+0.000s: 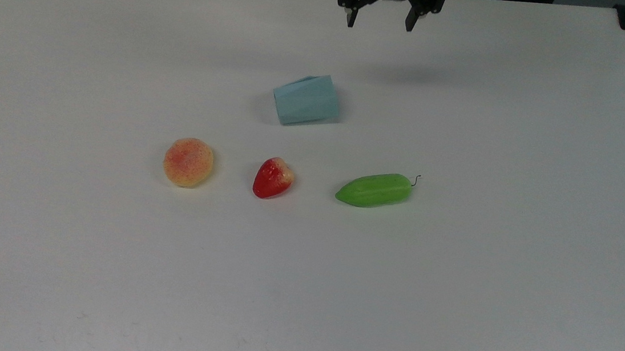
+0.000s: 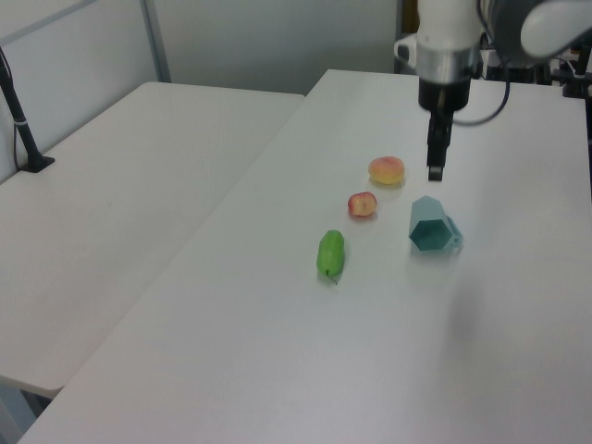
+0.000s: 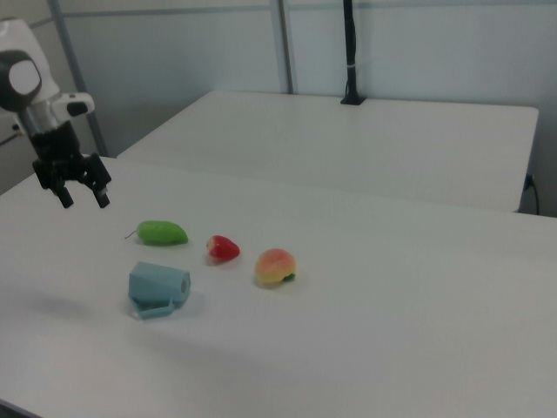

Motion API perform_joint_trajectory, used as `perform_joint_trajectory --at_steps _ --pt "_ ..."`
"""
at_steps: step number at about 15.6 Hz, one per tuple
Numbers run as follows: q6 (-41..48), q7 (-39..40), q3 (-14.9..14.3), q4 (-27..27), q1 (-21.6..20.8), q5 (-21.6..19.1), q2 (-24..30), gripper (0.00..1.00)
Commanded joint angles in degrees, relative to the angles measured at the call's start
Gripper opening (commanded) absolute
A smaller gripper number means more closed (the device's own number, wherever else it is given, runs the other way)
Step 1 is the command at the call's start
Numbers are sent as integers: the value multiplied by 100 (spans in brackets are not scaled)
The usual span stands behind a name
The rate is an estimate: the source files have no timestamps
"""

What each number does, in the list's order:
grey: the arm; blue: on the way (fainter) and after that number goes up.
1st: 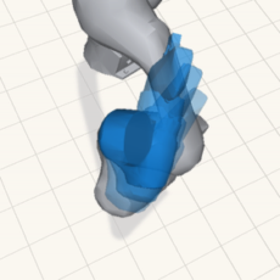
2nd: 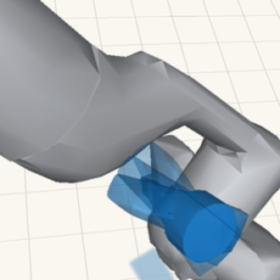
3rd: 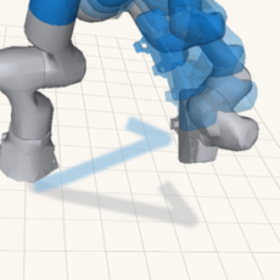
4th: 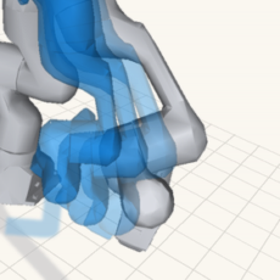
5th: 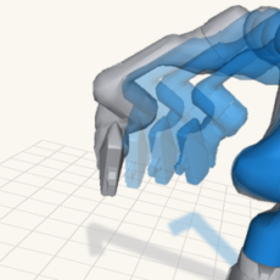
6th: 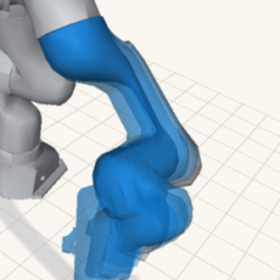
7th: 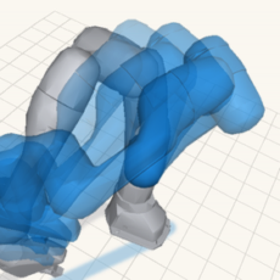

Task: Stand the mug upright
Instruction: 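Move the open gripper down toward the lying light blue mug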

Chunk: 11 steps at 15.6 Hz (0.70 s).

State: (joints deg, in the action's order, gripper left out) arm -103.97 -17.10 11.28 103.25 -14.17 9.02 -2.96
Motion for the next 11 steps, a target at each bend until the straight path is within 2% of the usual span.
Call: perform_joint_trajectory --at_steps 1,6,11 --pt "-474 -943 -21 441 -340 906 -300 100" --pt "-712 -1823 41 863 -429 2312 -591 100" --pt "-694 -1841 76 1338 -429 3131 -661 100"
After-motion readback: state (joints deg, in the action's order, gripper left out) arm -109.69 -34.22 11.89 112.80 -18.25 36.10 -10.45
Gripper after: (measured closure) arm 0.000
